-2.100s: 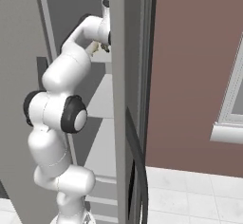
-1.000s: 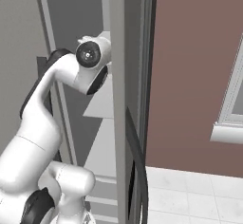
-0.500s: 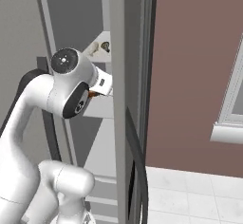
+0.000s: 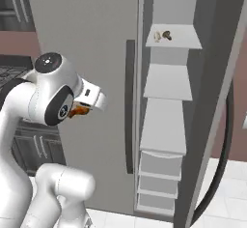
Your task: Take the chicken drumstick, mushroom, and fish from the freezer and place them in the bowl on the counter.
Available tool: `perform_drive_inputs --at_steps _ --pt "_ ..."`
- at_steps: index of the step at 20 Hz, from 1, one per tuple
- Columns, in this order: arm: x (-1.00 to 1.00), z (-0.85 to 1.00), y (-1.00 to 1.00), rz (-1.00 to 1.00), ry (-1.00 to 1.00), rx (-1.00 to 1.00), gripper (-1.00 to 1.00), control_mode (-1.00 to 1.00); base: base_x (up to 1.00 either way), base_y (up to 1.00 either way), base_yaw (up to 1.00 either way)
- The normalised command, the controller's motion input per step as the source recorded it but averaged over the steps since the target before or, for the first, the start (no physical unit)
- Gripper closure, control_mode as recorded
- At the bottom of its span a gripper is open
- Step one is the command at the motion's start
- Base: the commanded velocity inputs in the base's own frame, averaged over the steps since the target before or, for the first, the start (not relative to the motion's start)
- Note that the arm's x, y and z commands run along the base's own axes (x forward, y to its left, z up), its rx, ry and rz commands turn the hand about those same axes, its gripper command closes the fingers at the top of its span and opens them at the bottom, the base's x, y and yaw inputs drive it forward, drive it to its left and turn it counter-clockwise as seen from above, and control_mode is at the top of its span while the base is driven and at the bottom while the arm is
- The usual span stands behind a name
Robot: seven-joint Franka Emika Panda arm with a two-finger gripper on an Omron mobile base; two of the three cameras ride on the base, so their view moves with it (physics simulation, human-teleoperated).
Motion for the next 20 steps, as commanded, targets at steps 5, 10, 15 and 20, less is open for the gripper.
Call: perform_drive_inputs --at_steps 5,10,15,20 --pt "0.0 0.0 0.0 0.0 0.0 0.0 1.0 1.0 -0.87 1.0 0.07" --pt "0.0 0.0 0.0 0.0 0.0 0.0 1.0 1.0 -0.21 1.0 0.04" --pt "0.0 0.0 0.0 0.0 0.0 0.0 1.0 1.0 0.74 1.0 -0.08" --pt "0.0 0.0 0.0 0.0 0.0 0.0 1.0 1.0 1.0 1.0 -0.28"
